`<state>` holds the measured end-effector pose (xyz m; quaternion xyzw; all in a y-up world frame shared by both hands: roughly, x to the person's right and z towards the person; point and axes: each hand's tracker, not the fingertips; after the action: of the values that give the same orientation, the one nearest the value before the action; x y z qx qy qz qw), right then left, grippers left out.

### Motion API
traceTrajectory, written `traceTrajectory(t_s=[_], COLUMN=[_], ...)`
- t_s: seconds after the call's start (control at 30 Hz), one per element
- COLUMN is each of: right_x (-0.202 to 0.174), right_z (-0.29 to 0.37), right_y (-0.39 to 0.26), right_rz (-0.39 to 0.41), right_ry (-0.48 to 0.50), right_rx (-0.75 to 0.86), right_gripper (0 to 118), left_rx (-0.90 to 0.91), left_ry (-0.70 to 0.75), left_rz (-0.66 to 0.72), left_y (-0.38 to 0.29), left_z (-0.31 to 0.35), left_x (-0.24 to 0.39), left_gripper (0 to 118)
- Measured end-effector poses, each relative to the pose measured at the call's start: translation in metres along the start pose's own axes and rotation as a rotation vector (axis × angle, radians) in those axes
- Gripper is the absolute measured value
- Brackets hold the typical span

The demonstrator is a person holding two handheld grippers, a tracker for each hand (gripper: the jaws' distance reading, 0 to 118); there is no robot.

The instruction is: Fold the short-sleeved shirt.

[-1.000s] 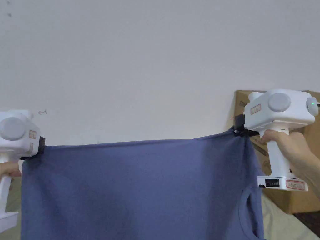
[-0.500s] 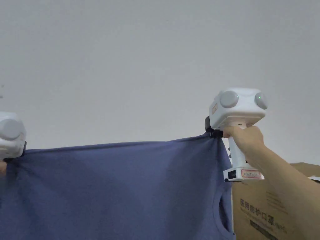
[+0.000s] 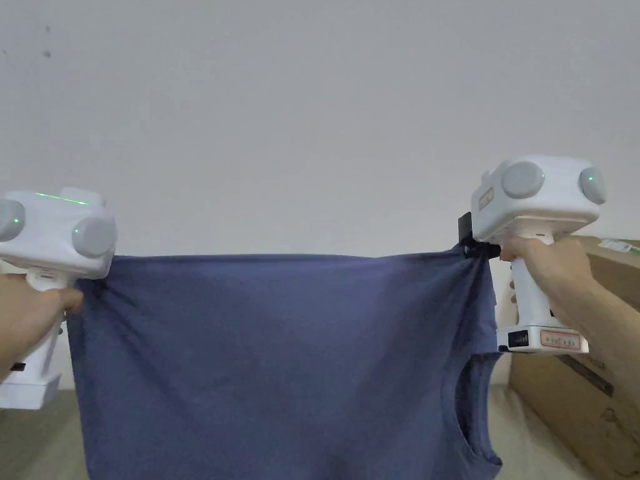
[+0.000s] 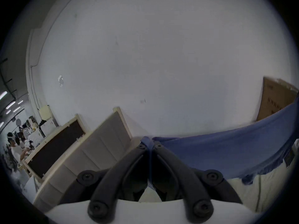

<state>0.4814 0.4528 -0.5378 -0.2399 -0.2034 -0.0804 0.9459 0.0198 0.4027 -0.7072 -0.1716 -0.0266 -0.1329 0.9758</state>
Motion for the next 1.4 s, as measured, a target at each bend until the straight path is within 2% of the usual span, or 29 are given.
traceTrajectory(t_s=[0.23, 0.37, 0.5, 0.6, 0.8, 1.0, 1.2, 1.33, 1.4], right_x=[0.002, 0.013, 0.025, 0.03, 0.036, 0.046, 0.055, 0.068, 0.072], right_z=[-0.152, -0.224, -0.262, -0.262, -0.221, -0.143, -0.032, 0.043, 0.075], right_y=[-0.13, -0.207, -0.265, -0.292, -0.31, -0.337, -0.419, -0.486, -0.513], right_rz=[0.025, 0.024, -0.007, -0.007, -0.018, -0.044, -0.005, -0.092, -0.099], right_ry=[-0.035, -0.053, -0.052, -0.056, -0.027, 0.003, 0.029, 0.045, 0.063], right_rx=[-0.29, -0.447, -0.548, -0.585, -0.583, -0.557, -0.593, -0.654, -0.652], right_gripper=[3, 3, 3, 3, 3, 3, 3, 3, 3], left_rx=[-0.262, -0.387, -0.484, -0.522, -0.549, -0.522, -0.523, -0.559, -0.557], left_ry=[-0.011, -0.043, -0.048, -0.065, -0.094, -0.116, -0.14, -0.154, -0.147], left_rz=[-0.074, -0.097, -0.135, -0.119, -0.061, -0.06, -0.076, -0.08, -0.111], left_y=[-0.139, -0.217, -0.275, -0.302, -0.319, -0.329, -0.383, -0.43, -0.45], left_z=[-0.117, -0.158, -0.174, -0.173, -0.137, -0.055, 0.038, 0.119, 0.153], left_x=[0.067, 0.096, 0.113, 0.112, 0.091, 0.056, 0.012, -0.007, -0.015], left_gripper=[2, 2, 2, 2, 2, 2, 2, 2, 2])
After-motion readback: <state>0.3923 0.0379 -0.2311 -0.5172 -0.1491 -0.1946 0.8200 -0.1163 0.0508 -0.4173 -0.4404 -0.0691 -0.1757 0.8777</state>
